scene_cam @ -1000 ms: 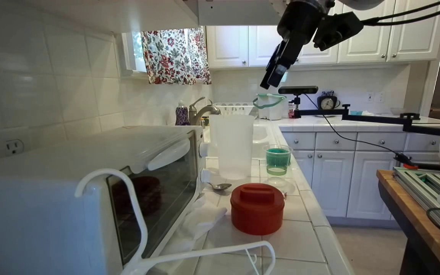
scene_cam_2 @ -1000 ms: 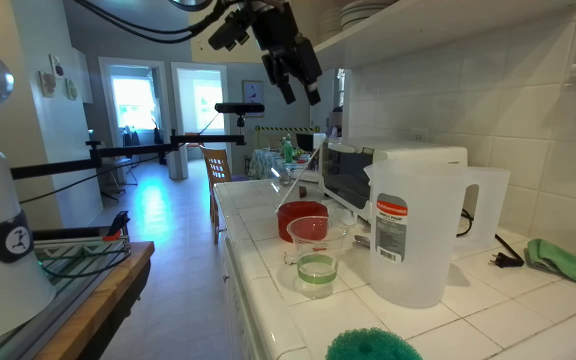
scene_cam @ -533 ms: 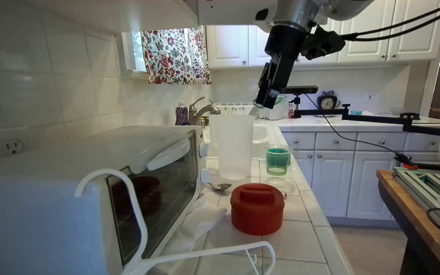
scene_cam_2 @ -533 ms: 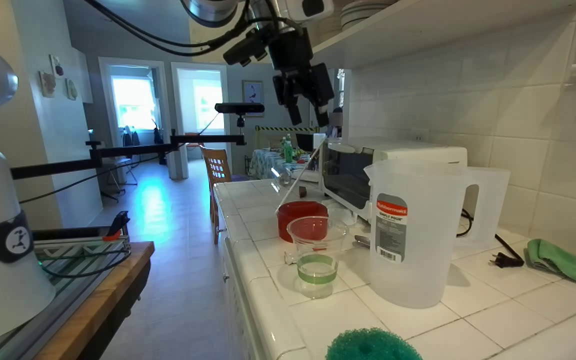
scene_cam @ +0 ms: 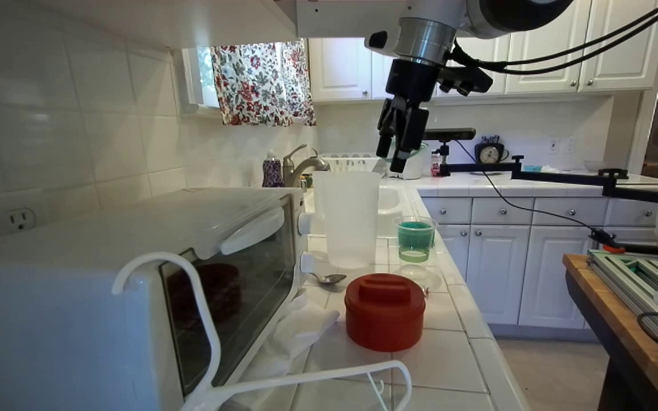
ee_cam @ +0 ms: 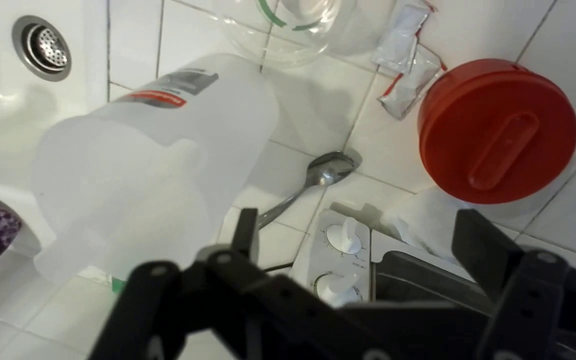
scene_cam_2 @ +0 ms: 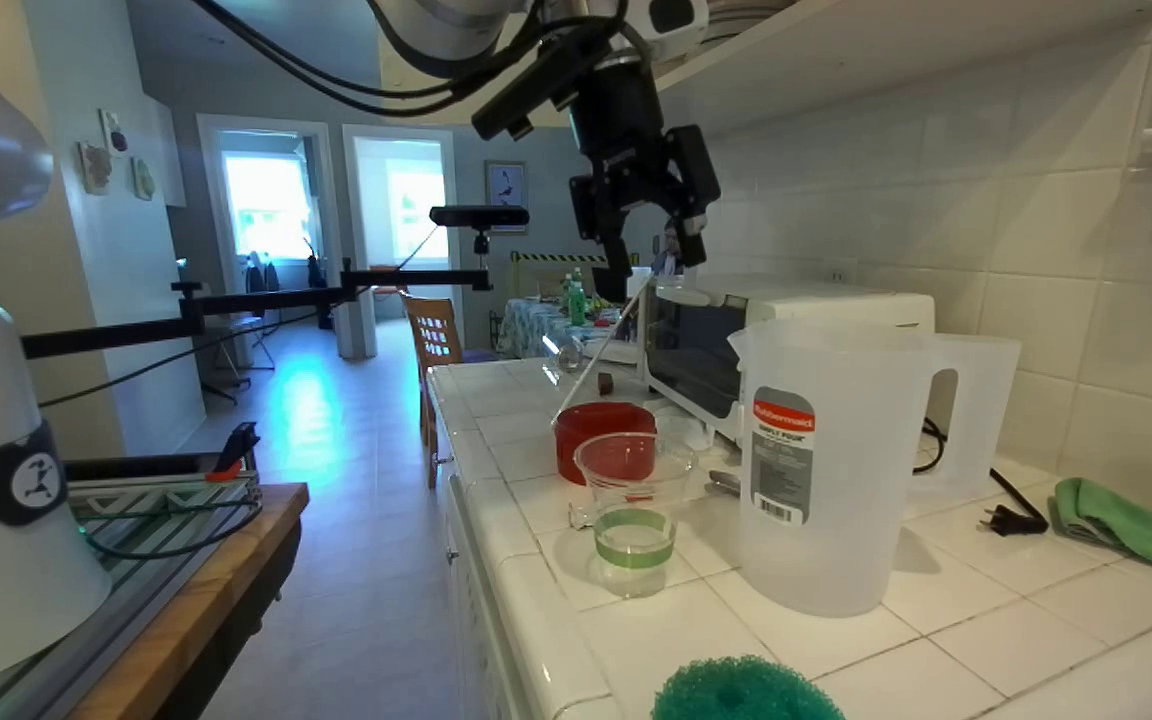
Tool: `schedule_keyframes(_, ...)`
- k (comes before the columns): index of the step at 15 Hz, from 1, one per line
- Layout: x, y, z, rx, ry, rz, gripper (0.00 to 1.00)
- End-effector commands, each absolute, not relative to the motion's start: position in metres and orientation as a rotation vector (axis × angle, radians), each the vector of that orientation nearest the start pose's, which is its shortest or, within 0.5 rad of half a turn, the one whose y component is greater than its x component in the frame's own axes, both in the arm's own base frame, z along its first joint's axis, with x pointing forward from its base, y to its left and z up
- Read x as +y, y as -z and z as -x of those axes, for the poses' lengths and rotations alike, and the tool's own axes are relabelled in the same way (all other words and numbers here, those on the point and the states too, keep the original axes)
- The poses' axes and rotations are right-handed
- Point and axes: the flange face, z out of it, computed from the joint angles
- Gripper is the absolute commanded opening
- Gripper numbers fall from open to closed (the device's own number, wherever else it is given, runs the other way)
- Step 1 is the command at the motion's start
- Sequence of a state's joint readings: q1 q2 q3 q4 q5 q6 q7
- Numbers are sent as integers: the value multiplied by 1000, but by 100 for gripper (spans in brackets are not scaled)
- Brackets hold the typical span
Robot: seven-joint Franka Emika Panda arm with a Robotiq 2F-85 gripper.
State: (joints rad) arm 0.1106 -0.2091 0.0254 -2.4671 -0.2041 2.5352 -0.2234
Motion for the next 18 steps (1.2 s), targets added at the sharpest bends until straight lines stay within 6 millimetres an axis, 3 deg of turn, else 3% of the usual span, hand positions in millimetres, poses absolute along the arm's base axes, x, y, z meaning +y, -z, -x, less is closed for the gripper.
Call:
schedule_keyframes(1,62,-396,-486,-923,425,3208,100)
schedule_keyframes(18,19,-364,-521,-1008,500,3245,100)
